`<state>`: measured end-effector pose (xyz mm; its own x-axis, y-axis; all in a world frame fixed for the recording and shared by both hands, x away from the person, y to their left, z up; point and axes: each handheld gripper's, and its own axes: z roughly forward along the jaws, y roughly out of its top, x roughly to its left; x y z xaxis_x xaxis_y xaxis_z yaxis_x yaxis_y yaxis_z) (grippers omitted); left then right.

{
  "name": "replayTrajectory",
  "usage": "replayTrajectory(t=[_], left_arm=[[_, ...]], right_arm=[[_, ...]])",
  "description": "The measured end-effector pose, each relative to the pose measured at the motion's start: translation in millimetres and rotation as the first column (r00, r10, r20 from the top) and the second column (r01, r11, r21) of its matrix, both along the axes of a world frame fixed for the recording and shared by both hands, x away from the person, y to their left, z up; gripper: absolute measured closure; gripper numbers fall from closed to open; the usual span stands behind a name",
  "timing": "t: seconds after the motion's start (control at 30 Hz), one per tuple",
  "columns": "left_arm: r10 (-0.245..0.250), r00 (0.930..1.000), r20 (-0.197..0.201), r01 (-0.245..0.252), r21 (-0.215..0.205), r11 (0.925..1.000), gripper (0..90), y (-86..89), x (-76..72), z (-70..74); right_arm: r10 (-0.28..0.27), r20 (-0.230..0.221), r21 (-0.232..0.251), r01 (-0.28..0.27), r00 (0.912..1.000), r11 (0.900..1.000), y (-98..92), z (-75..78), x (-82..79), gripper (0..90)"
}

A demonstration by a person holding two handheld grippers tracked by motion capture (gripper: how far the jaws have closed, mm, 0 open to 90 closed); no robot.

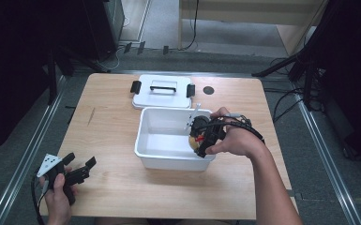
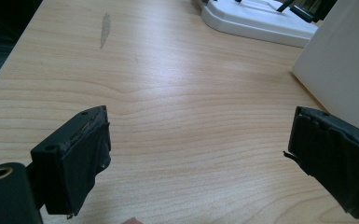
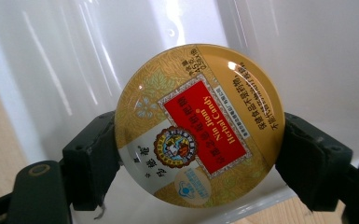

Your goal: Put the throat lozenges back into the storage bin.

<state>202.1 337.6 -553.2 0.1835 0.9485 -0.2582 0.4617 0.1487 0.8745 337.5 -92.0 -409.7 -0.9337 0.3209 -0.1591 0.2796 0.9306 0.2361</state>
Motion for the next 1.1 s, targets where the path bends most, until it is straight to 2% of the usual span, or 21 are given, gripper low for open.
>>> replayTrajectory(t=[0.5, 0.6, 0.77, 0.93, 1.03, 1.1], left_arm=[[0.001, 1.0000, 0.000, -0.001, -0.007, 1.0000, 6.4, 0.3, 0.3, -0.2], [0.001, 1.0000, 0.000, -0.001, -0.007, 1.0000, 6.4, 0.3, 0.3, -0.2], [0.002, 1.0000, 0.000, -0.002, -0.008, 1.0000, 6.4, 0.3, 0.2, -0.2], [0.003, 1.0000, 0.001, -0.003, -0.010, 0.9999, 6.4, 0.4, 0.1, -0.2], [0.002, 1.0000, 0.001, -0.002, -0.009, 1.0000, 6.4, 0.4, 0.0, -0.2], [0.002, 1.0000, 0.002, -0.002, -0.010, 1.0000, 6.4, 0.4, -0.1, -0.2]], right_arm=[[-0.008, -0.048, -0.032, 0.007, 0.9988, 0.999, 2.3, -23.2, 8.2, 20.2], [-0.028, -0.053, -0.031, 0.026, 0.9982, 0.999, 2.7, -23.3, 10.0, 20.1], [-0.034, -0.057, -0.037, 0.032, 0.9978, 0.999, 3.1, -23.7, 9.9, 18.7], [-0.039, -0.061, -0.023, 0.038, 0.9973, 0.999, 1.9, -23.1, 8.7, 17.8], [-0.044, -0.052, -0.009, 0.044, 0.9977, 0.999, 0.3, -20.9, 9.7, 24.9], [-0.066, -0.040, 0.026, 0.067, 0.9970, 0.997, -1.9, -14.7, 10.6, 35.2]])
